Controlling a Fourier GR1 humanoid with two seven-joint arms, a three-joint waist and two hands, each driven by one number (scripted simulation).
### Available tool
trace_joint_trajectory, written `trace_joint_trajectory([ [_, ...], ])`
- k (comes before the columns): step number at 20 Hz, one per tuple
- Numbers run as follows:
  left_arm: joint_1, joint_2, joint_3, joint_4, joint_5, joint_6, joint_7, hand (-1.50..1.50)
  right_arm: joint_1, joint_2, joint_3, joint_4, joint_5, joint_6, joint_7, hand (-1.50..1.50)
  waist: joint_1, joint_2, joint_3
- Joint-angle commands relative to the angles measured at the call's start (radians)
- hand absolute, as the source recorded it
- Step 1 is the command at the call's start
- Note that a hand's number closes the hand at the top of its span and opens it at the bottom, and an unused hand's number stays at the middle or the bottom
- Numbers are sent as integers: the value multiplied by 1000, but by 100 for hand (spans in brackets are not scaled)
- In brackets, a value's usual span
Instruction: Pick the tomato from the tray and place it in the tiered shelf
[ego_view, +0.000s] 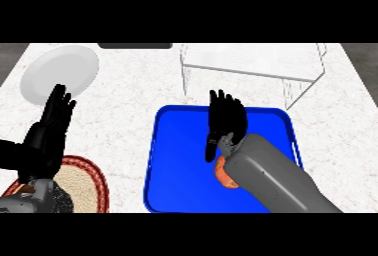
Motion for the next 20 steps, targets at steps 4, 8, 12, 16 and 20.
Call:
trace_joint_trajectory([
  [4,47,-30,12,-25,-21,-28,1,0,47,72,-44,23,79,39,75,-150,4,0,0],
  [8,27,-52,57,74,-25,-74,-84,0,130,0,-81,-6,131,16,-62,-150,-3,1,0],
  [12,-2,-39,74,-14,-46,-83,36,0,71,78,-150,164,200,-37,-175,-150,6,2,0],
  [16,-57,-43,104,-33,-51,-90,105,0,146,39,-168,99,224,10,-193,-150,0,1,0],
  [20,-25,-110,61,-40,-118,-63,97,0,90,126,-230,250,265,-34,-240,-150,4,2,0],
])
